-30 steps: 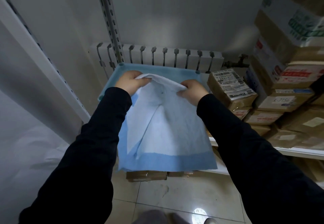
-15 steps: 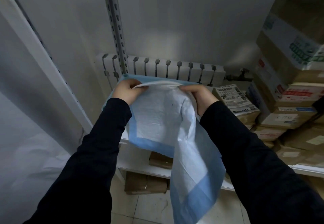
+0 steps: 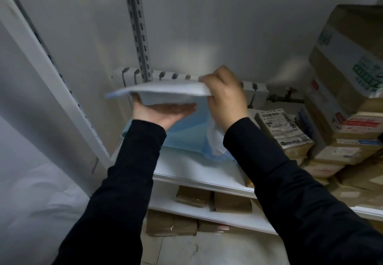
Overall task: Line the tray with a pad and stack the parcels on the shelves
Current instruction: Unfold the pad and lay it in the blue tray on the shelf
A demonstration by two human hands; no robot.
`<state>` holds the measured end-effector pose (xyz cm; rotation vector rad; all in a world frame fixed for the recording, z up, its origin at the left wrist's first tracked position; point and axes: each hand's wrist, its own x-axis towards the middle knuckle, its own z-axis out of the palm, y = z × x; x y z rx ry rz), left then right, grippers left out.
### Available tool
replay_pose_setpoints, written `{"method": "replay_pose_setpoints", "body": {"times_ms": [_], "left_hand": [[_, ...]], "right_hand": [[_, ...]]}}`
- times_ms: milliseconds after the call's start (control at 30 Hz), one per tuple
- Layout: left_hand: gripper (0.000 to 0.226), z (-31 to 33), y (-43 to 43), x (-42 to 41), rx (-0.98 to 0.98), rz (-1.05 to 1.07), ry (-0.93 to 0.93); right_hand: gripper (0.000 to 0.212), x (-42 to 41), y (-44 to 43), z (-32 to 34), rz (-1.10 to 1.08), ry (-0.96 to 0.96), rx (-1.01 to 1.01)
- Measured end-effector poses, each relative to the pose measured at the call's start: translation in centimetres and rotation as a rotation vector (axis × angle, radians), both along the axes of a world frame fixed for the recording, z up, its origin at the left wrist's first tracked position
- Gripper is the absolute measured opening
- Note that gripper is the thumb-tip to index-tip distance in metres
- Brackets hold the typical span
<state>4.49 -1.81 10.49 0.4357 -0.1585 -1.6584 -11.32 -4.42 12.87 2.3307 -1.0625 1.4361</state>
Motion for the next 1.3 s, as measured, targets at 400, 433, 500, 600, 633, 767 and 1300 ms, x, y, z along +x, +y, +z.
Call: {"method": "replay_pose_setpoints", "body": {"times_ms": [400,433,500,600,633,767,1300], "left_hand": [[0.019,-0.4,-1.1,-0.7,0.224,0.169,-0.483],[0.021,-0.2,-1.4,-0.8,0.263,0.204,-0.505],[0.023,-0.2,-2.0,-0.8,0.334,0.268,-0.525],[0.033,-0.7,-2.5,0.0,0.299,0.292,-0.342],[0.033,-0.9,-2.5,0.1,0.295,0.253,-0.302],[0.033,-0.7,-2.2,-0.6,0.240,0.256,-0.210],[0.049,-9.2,-2.3,-2.1,0.325,-0.217,-1.178]], "right_hand": [[0.028,0.1,1.0,-3.9,0.511,-0.132,1.231],[0.022,0.0,0.6,-4.1,0.410,-0.333,1.203],[0.033,-0.6,-0.2,-4.7,0.140,-0.532,1.164],[0.105,-1.6,-0.3,-5.0,0.161,-0.481,1.535],[0.126,-1.7,0.4,-5.1,0.256,-0.419,1.629],[0.138,0.5,2.2,-6.3,0.301,-0.161,1.512],[0.055,0.9,-3.3,-2.4,0.218,-0.693,1.018]]}}
